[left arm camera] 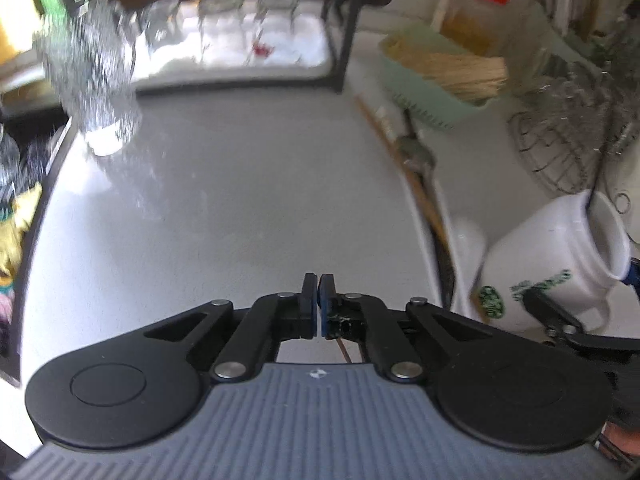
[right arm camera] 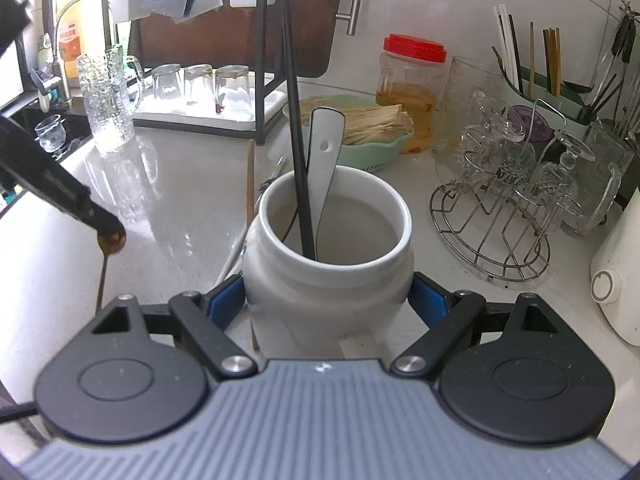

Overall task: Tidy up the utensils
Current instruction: 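Lift the copper spoon with the left gripper and lower it into the jar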

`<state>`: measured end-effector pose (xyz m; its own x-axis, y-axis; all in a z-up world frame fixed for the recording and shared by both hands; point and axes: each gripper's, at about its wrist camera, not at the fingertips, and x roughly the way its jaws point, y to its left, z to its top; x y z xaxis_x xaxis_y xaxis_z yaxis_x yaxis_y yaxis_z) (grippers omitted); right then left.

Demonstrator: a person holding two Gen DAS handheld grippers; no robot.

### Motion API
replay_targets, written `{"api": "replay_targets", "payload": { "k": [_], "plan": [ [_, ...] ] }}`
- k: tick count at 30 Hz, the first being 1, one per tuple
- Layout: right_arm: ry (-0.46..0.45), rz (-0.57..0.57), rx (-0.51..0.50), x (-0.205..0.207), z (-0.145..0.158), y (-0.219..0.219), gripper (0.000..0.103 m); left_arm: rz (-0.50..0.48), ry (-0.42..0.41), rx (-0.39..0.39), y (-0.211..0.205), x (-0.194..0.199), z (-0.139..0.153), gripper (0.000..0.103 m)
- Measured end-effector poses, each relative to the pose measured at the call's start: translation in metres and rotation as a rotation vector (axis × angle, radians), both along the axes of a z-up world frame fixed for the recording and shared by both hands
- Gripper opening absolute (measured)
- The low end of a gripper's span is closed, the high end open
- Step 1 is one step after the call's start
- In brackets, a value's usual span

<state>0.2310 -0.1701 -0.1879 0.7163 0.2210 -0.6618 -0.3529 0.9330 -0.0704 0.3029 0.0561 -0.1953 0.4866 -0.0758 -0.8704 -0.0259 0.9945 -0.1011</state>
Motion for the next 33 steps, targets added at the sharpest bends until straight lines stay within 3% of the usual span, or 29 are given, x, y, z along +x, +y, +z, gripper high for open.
{"api": "replay_targets", "payload": {
  "k": [12,23,33],
  "plan": [
    [0.012,0.012,0.001,-0.001,0.001,0.001,0.090,-0.067,-0.163,0.009,-0.019,-0.016,0.064,0.002],
    [0.012,0.047,0.007,-0.005,0.001,0.004,0.090,-0.094,-0.381,0.000,-0.034,-0.022,0.150,0.002],
    [0.010,0.069,0.011,-0.005,0.000,0.003,0.090,-0.177,-0.443,0.016,-0.073,-0.021,0.170,0.002]
  ]
}}
